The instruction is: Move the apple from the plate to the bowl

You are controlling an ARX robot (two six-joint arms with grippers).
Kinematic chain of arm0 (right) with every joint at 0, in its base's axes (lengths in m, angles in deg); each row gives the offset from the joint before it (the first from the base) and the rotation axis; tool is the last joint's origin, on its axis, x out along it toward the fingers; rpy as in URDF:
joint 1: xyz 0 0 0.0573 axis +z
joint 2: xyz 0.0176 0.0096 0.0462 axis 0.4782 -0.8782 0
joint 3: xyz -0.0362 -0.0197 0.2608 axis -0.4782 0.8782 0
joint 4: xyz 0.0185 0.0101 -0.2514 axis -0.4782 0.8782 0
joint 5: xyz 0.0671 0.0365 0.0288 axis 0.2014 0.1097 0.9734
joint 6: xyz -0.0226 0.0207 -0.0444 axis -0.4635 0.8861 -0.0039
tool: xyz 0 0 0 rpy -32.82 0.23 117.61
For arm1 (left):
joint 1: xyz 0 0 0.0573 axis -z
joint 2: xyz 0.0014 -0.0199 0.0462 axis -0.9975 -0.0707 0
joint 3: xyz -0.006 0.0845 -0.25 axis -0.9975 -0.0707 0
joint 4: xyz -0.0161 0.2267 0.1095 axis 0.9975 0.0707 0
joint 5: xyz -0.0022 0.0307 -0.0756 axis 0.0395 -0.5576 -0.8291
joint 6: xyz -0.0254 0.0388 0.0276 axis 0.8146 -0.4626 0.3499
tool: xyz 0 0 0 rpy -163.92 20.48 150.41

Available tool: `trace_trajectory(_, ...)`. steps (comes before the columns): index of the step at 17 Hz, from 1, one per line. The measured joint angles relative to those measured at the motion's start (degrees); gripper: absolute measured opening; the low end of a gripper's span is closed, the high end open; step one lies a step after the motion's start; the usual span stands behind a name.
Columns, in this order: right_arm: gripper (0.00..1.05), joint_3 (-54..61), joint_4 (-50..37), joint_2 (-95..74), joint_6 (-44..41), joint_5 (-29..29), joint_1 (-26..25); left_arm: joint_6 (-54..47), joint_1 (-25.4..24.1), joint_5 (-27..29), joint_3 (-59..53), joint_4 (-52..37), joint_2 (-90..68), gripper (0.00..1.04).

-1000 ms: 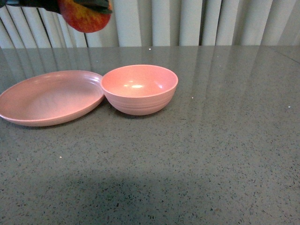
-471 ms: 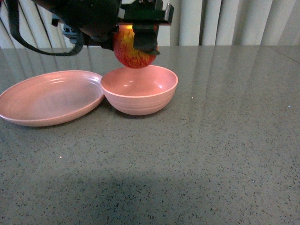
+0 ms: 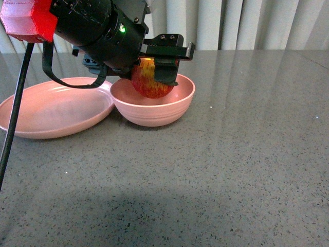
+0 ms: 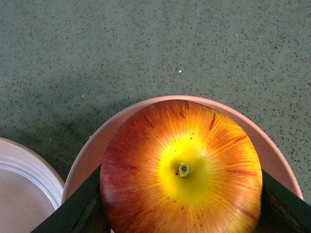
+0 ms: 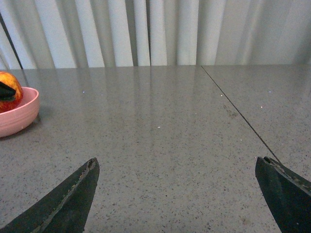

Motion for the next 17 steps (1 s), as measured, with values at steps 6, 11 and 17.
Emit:
trace_trajectory(6,0.98,0.0,0.0,0.0,0.0,0.0,0.0,0.0,0.1,-0.9,0.7,3.0,-0.8,0.67)
trace_trajectory(11,0.98,0.0,0.0,0.0,0.0,0.0,0.0,0.1,0.0,-2.0,1.0,3.2,-1.1,0.99)
trace_trajectory(17,0.98,0.0,0.0,0.0,0.0,0.0,0.0,0.3,-0.2,-2.2,1.6,1.2,0.2,0.98)
